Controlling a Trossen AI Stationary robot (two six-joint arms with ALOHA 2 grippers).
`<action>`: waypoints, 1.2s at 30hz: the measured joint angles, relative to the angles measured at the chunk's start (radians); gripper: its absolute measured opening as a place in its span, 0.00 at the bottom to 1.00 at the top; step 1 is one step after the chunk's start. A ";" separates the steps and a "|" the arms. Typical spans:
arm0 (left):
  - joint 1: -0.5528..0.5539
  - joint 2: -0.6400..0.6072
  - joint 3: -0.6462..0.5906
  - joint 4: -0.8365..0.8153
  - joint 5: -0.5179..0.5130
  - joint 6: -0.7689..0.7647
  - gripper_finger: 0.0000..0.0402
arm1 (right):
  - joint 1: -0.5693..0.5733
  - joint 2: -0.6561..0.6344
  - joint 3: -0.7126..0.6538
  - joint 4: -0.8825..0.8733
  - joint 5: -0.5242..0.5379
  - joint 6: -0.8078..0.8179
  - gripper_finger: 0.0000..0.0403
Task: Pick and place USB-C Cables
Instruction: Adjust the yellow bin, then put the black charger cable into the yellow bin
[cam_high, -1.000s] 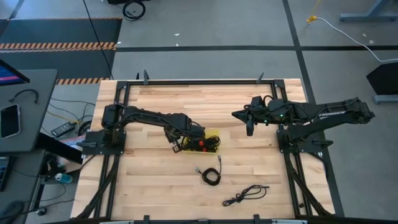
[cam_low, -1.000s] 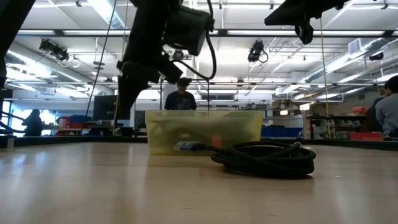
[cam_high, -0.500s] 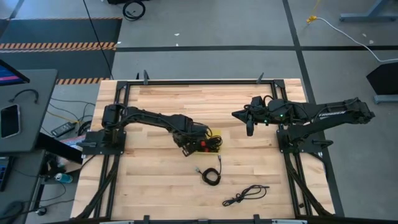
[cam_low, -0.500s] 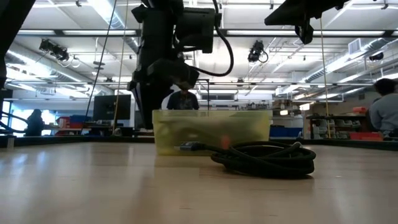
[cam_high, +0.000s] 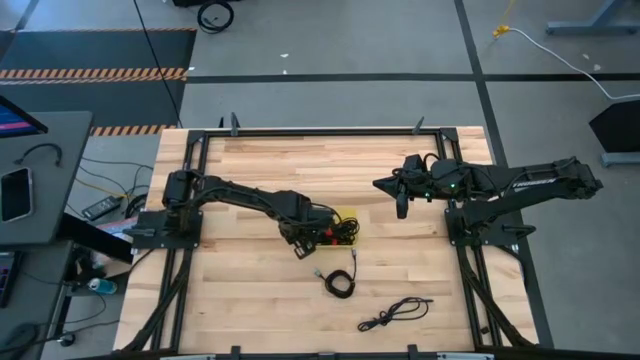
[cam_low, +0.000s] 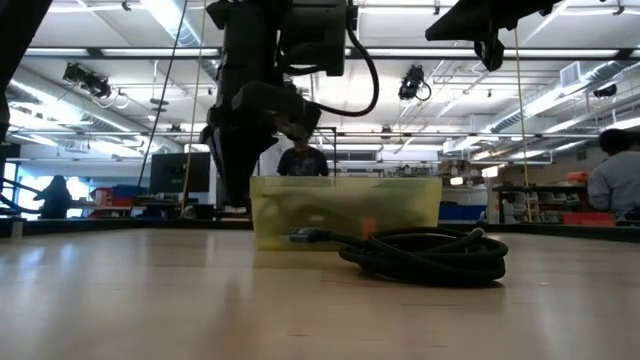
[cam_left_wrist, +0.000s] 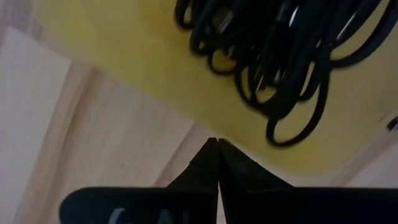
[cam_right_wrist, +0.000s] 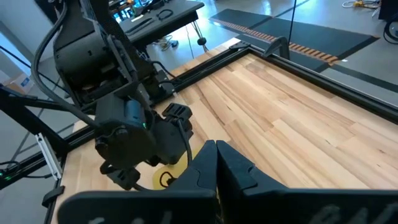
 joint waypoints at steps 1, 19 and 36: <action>-0.003 -0.006 0.005 -0.026 -0.005 0.000 0.01 | 0.000 -0.003 0.000 0.001 -0.001 -0.002 0.01; -0.039 -0.339 0.348 -0.234 -0.542 0.008 0.01 | 0.041 -0.074 0.000 0.059 -0.436 0.073 0.00; -0.049 -0.452 0.381 -0.243 -0.814 0.052 0.01 | 0.379 0.208 0.000 -0.296 -0.417 0.578 0.00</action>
